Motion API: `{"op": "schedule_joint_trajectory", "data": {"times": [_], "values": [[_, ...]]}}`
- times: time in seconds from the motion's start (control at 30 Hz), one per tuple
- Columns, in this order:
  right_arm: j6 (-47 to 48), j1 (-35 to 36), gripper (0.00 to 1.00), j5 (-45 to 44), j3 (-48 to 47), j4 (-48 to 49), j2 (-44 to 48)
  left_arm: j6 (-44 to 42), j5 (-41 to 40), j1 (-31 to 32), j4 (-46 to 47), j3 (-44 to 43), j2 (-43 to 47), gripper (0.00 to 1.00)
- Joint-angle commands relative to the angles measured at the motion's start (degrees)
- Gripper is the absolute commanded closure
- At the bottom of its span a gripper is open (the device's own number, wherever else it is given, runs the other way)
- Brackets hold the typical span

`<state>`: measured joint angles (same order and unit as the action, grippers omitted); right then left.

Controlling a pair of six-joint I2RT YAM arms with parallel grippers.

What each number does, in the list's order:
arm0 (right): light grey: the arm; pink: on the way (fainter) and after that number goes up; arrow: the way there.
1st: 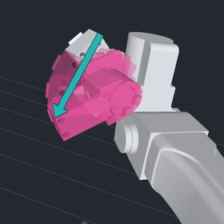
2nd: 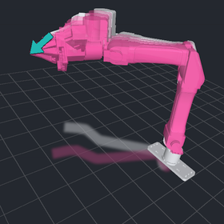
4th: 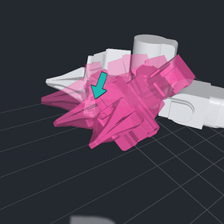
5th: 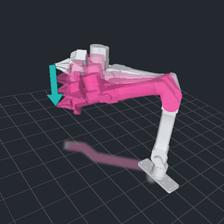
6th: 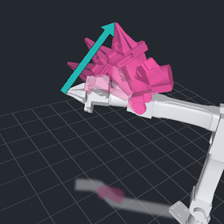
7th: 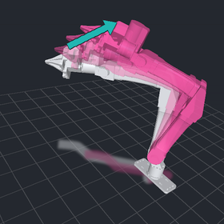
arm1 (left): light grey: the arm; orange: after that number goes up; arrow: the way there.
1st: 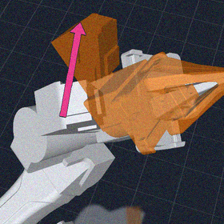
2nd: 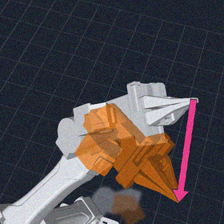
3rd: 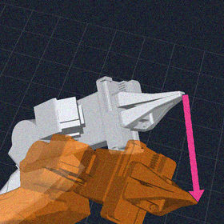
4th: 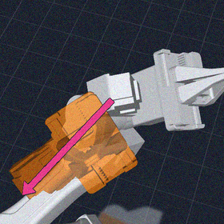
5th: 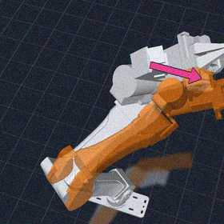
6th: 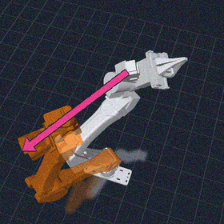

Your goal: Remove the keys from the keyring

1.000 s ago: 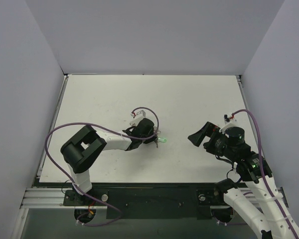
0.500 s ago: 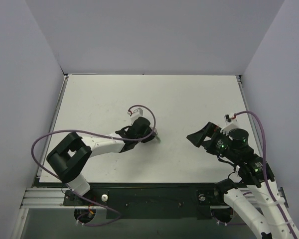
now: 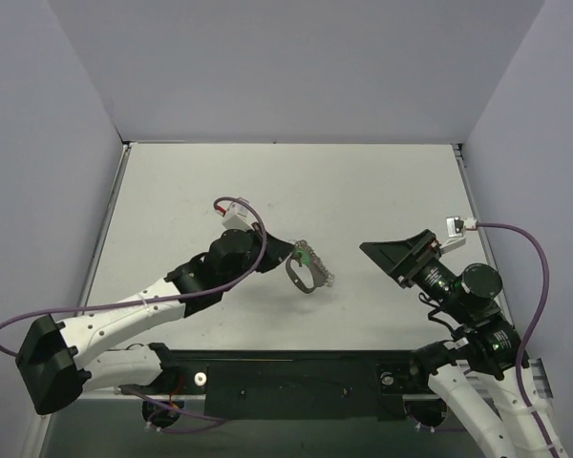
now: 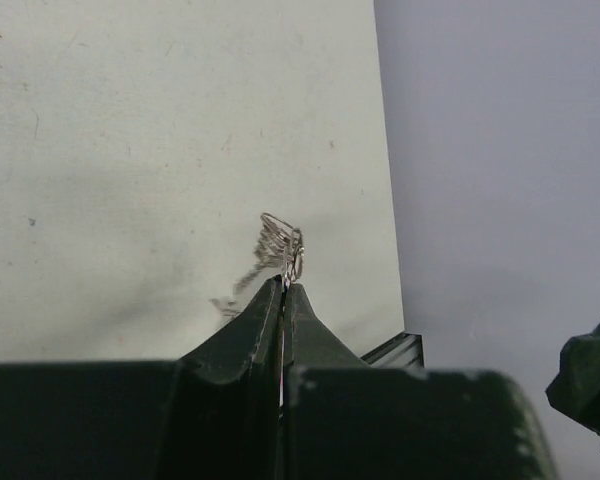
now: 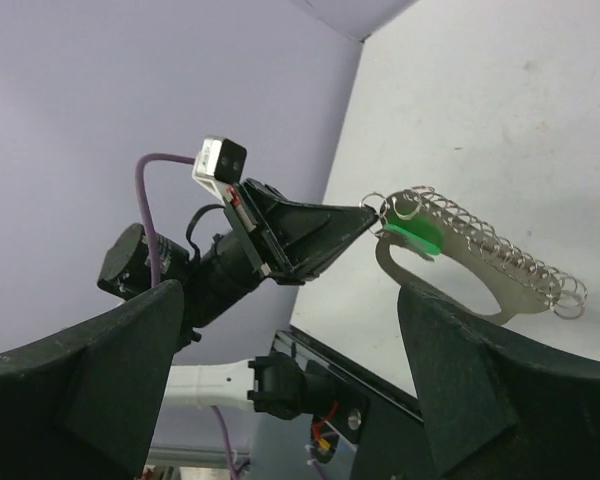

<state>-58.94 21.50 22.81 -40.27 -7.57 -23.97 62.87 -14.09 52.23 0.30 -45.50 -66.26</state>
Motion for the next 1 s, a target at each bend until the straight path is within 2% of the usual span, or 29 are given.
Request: {"op": "schedule_joint_trajectory", "data": {"times": [0.0,0.23,0.33,0.43,0.47,0.5,0.63,0.77,0.97], "values": [[-9.3,1.3,0.18,-1.4,1.4,12.3,2.3,2.9,-3.9,2.1,-2.8,-2.3,6.2,1.00],[-14.7,7.5,0.27,-12.1,1.8,15.5,4.1,10.9,-9.7,6.2,-7.0,-5.5,9.7,1.00],[-14.3,13.5,0.32,-16.6,1.2,16.2,1.2,18.4,-12.9,7.3,-12.1,-7.4,9.4,1.00],[-12.3,23.9,0.39,-22.6,0.5,15.9,-2.4,23.8,-13.3,7.6,-11.9,-7.2,9.0,1.00],[-11.0,26.3,0.40,-28.0,0.3,16.4,-4.1,26.1,-13.6,7.8,-11.7,-7.2,8.9,1.00],[-10.1,31.6,0.41,-30.2,-0.1,17.1,-5.1,27.0,-13.9,7.9,-11.7,-7.2,8.8,1.00],[-5.0,44.7,0.41,-42.5,-3.4,17.2,-11.4,32.5,-17.0,8.4,-16.8,-8.6,9.0,1.00],[-6.0,48.0,0.48,-48.9,-4.6,16.2,-15.3,34.0,-18.3,8.4,-17.0,-7.3,10.7,1.00],[-13.6,48.1,0.53,-54.3,1.4,20.8,-15.8,36.6,-18.2,8.4,-15.4,-1.4,13.8,1.00]]}}
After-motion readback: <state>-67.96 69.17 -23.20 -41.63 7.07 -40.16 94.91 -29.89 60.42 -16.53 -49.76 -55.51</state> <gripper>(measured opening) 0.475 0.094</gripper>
